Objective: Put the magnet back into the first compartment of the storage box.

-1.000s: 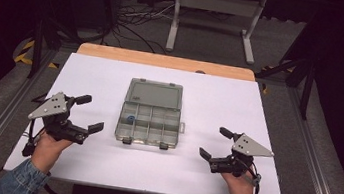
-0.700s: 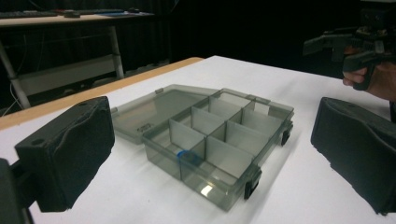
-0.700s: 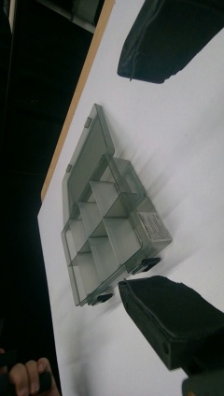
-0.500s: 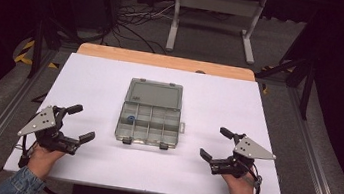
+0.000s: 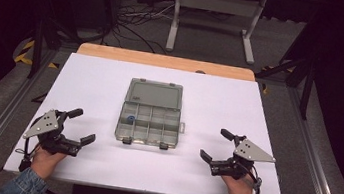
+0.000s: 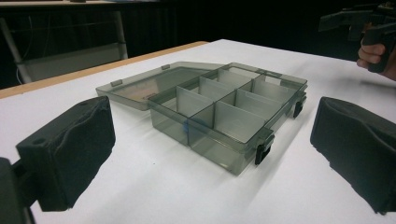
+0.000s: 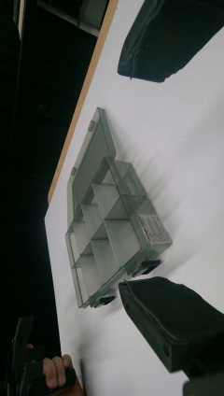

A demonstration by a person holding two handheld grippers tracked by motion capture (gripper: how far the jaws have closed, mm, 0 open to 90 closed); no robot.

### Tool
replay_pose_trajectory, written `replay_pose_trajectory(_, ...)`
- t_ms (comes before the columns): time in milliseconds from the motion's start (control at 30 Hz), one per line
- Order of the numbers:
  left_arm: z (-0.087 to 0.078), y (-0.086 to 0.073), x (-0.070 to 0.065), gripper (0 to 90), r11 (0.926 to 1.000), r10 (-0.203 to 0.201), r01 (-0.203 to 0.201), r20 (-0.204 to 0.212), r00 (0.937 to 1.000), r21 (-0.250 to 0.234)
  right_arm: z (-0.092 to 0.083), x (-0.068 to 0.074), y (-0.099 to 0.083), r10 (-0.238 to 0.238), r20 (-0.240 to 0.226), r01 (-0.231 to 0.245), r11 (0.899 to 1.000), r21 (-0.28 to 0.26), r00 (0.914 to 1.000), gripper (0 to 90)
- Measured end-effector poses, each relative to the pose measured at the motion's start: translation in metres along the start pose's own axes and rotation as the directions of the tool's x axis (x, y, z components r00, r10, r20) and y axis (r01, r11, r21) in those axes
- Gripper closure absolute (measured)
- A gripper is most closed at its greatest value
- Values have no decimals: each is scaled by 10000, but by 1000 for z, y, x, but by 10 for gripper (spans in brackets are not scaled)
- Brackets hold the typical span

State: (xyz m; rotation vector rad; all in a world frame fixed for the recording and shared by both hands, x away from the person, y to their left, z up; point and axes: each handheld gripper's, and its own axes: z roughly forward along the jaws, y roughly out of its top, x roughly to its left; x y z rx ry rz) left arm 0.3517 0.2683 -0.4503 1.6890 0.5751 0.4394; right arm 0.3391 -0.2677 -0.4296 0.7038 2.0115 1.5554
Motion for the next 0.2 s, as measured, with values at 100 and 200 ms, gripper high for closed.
replay_pose_trajectory(100, 0, -1, 0, 6, 9999, -131, 131, 53, 9999, -64, 1, 2, -1, 5, -38, -5, 10000, -89, 10000, 6)
replay_pose_trajectory(200, 0, 0, -1, 8, 10000, -20, 21, 97, 10000, -37, 0, 1, -1, 56, -12, -57, 9999, -123, 10000, 6)
